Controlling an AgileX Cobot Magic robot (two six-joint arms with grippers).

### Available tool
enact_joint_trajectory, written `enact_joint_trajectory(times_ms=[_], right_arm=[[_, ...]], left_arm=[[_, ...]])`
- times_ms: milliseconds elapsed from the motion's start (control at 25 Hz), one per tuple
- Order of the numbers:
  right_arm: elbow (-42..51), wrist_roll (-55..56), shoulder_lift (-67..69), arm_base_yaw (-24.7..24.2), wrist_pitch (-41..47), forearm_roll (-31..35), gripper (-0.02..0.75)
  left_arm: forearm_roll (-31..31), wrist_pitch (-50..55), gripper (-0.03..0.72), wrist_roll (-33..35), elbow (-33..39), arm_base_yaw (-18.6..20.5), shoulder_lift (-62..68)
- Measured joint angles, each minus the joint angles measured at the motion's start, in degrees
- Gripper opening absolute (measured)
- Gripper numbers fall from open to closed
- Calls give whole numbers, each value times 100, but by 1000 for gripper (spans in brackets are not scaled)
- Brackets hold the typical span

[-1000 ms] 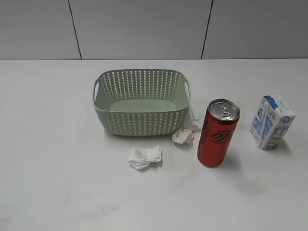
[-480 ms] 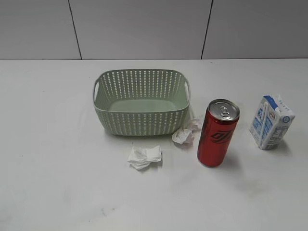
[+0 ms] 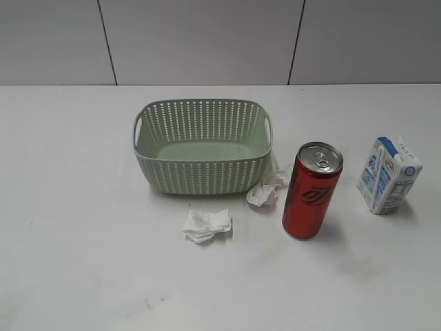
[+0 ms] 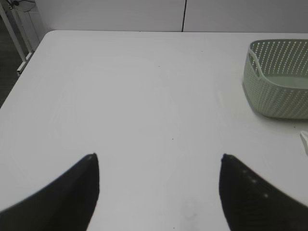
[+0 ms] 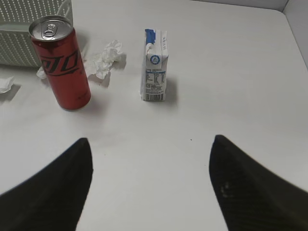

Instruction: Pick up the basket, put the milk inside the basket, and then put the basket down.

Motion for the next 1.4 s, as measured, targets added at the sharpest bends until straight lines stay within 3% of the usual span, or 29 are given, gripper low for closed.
enact_joint_trajectory(times_ms=[560,960,1400], right_arm=[[0,0,0,0,-137,0,589],[6,3,0,0,-148,0,589],[24,3,0,0,-143,0,589]], left_arm=[[0,-560,589,0,-313,0,360],[-422,-1085,589,104,-979,0,3080],[-552,-1204,589,283,-2543,-83,6154]])
